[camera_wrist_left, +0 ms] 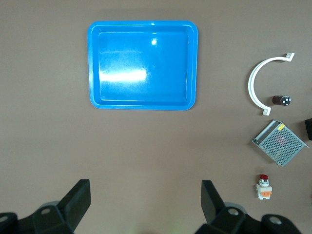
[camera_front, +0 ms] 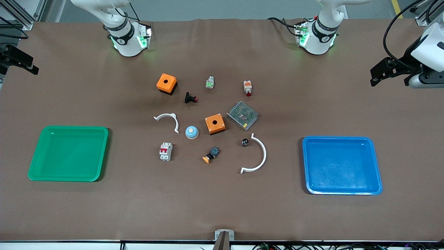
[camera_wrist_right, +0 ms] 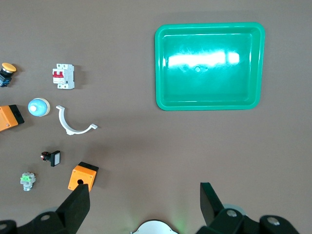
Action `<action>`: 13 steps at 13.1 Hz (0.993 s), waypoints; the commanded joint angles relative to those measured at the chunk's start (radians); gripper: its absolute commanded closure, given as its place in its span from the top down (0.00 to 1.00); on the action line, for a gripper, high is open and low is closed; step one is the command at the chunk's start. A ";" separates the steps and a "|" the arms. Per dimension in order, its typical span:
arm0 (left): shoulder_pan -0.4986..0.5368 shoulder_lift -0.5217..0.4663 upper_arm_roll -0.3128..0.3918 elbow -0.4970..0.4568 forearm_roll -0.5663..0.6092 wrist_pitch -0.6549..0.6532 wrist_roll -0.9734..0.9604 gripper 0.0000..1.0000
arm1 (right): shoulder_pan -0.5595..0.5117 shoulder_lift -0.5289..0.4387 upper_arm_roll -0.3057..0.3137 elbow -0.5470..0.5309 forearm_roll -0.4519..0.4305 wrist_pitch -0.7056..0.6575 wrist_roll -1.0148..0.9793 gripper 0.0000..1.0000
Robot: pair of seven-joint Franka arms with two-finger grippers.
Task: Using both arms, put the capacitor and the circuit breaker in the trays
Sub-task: 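Reach the left gripper toward the black capacitor near the white clip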
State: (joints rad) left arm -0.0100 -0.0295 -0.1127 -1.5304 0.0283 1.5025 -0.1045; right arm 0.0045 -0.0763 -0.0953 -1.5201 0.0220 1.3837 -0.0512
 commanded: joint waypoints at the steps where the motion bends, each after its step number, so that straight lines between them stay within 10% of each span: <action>1: 0.001 0.010 -0.008 0.024 0.019 -0.022 0.005 1.00 | -0.014 -0.020 0.005 -0.022 -0.005 -0.003 -0.003 1.00; 7: -0.043 0.081 -0.033 0.019 0.012 -0.013 -0.012 1.00 | -0.009 -0.019 0.008 -0.008 -0.007 -0.002 -0.004 1.00; 13: -0.197 0.262 -0.062 -0.108 0.004 0.275 -0.286 1.00 | -0.017 0.154 0.006 0.032 -0.007 0.026 -0.022 1.00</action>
State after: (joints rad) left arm -0.1782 0.1940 -0.1720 -1.6007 0.0283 1.7063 -0.3231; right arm 0.0044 -0.0011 -0.0989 -1.5246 0.0220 1.3947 -0.0524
